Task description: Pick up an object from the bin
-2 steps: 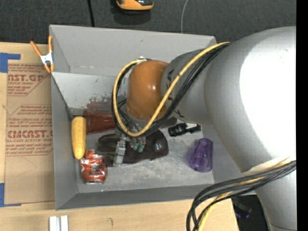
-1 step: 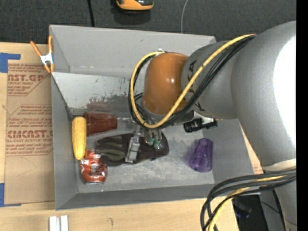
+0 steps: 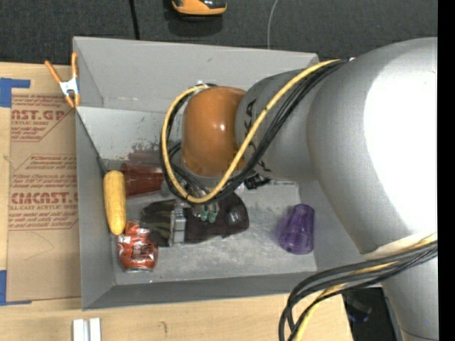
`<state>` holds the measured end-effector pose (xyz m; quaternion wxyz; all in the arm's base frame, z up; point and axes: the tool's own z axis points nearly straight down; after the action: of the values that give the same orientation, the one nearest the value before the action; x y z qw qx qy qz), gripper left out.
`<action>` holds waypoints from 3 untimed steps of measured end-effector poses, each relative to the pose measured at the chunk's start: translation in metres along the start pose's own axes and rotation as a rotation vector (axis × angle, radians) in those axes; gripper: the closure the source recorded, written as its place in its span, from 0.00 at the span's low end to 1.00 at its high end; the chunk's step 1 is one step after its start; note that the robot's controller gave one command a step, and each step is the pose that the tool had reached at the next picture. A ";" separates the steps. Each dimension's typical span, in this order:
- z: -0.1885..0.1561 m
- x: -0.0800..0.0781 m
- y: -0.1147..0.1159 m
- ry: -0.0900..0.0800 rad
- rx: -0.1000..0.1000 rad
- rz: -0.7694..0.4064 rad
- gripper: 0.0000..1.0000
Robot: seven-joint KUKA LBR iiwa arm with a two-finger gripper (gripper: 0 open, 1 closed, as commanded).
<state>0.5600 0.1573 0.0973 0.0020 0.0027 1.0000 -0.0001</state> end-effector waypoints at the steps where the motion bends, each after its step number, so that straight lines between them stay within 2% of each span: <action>1: 0.022 0.006 0.002 0.001 -0.004 0.395 1.00; 2: 0.023 0.006 0.001 0.001 -0.005 0.449 1.00; 3: 0.022 0.006 0.001 0.001 -0.004 0.450 1.00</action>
Offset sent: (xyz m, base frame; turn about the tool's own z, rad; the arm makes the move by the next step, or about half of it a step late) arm 0.0000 0.0000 0.0000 0.0000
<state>0.5538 0.1581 0.0748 0.0013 0.2256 0.9742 0.0024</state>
